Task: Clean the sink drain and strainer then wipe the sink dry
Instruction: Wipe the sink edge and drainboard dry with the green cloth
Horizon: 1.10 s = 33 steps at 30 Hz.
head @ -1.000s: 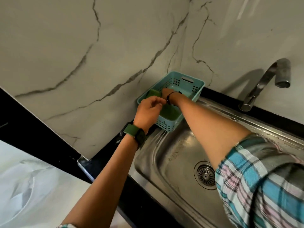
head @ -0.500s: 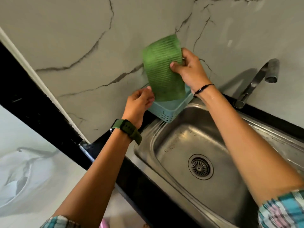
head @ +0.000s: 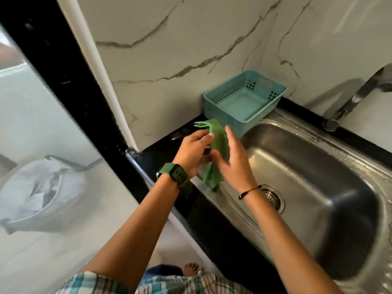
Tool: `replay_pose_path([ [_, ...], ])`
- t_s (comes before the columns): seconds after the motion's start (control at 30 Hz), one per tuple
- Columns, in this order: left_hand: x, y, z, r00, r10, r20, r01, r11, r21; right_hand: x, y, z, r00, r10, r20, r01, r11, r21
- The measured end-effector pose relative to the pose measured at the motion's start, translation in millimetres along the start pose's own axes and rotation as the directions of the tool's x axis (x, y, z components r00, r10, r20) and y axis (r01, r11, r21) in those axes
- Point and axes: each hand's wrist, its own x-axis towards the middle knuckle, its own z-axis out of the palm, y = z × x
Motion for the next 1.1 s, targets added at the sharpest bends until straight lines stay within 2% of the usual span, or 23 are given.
replay_pose_path([
  [0.03,-3.1,-2.6,-0.9,0.998,-0.045,0.035,0.045,0.999,0.013,-7.2,-2.9,7.7,0.997,0.018,0.081,-0.029,0.99,0.139],
  [0.1,-5.1,-5.3,-3.9,0.99,-0.107,0.09,0.099,0.991,0.092,-12.2,-1.1,16.3,0.985,0.098,0.139,-0.143,0.921,0.363],
  [0.17,-5.1,-6.3,-10.2,0.989,-0.101,0.106,0.084,0.984,0.159,-8.8,6.5,18.4,0.96,0.265,0.091,-0.274,0.816,0.509],
  [0.23,-3.1,-7.6,-15.4,0.997,-0.048,0.056,0.038,0.983,0.18,-1.5,9.5,13.4,0.889,0.457,0.029,-0.386,0.713,0.585],
  [0.3,-1.3,-11.8,-20.2,0.999,0.021,-0.038,-0.01,0.967,0.256,3.8,8.4,7.6,0.834,0.548,-0.071,-0.411,0.702,0.582],
  [0.37,0.3,-19.0,-27.1,0.994,0.093,-0.061,-0.051,0.869,0.492,8.7,9.9,2.4,0.835,0.498,-0.234,-0.382,0.831,0.404],
  [0.4,0.7,-23.0,-31.2,0.993,0.11,-0.032,-0.064,0.771,0.634,9.9,10.8,1.3,0.854,0.441,-0.274,-0.377,0.89,0.256],
  [0.43,0.1,-27.0,-34.9,0.994,0.109,0.005,-0.075,0.651,0.755,10.2,11.6,3.9,0.884,0.399,-0.244,-0.388,0.917,0.096],
  [0.47,-0.7,-30.6,-37.8,0.994,0.104,0.035,-0.086,0.538,0.839,8.4,11.6,10.8,0.911,0.384,-0.152,-0.395,0.917,-0.049],
  [0.5,-2.0,-34.1,-39.2,0.993,0.102,0.053,-0.095,0.465,0.88,2.8,10.4,21.3,0.922,0.388,-0.019,-0.385,0.907,-0.167],
  [0.57,-4.4,-38.8,-40.1,0.991,0.118,0.06,-0.104,0.412,0.905,-18.0,11.3,45.2,0.899,0.37,0.236,-0.273,0.893,-0.358],
  [0.6,-4.7,-40.1,-40.5,0.989,0.135,0.057,-0.107,0.399,0.911,-28.5,12.8,53.8,0.893,0.33,0.305,-0.173,0.879,-0.445],
  [0.63,-4.9,-40.6,-41.2,0.986,0.16,0.048,-0.109,0.397,0.911,-36.2,15.3,57.3,0.901,0.27,0.34,-0.071,0.864,-0.499],
  [0.67,-4.8,-41.0,-42.3,0.982,0.186,0.036,-0.11,0.408,0.906,-41.2,15.6,55.5,0.909,0.231,0.346,-0.036,0.871,-0.489],
  [0.77,-5.3,-42.9,-43.3,0.97,0.241,0.035,-0.14,0.434,0.89,-46.3,12.0,31.9,0.903,0.21,0.374,-0.08,0.939,-0.334],
  [0.9,2.5,-44.3,-48.7,0.978,0.2,0.06,-0.149,0.468,0.871,-60.7,4.9,17.8,0.824,0.198,0.53,-0.041,0.955,-0.294],
  [1.0,7.9,-46.2,-60.7,0.989,0.142,0.05,-0.127,0.603,0.788,-53.3,10.0,35.8,0.769,0.236,0.594,0.017,0.921,-0.389],
  [1.1,10.0,-50.6,-67.4,0.996,0.08,0.043,-0.088,0.766,0.636,-29.3,18.1,52.4,0.76,0.29,0.582,-0.001,0.896,-0.445],
])
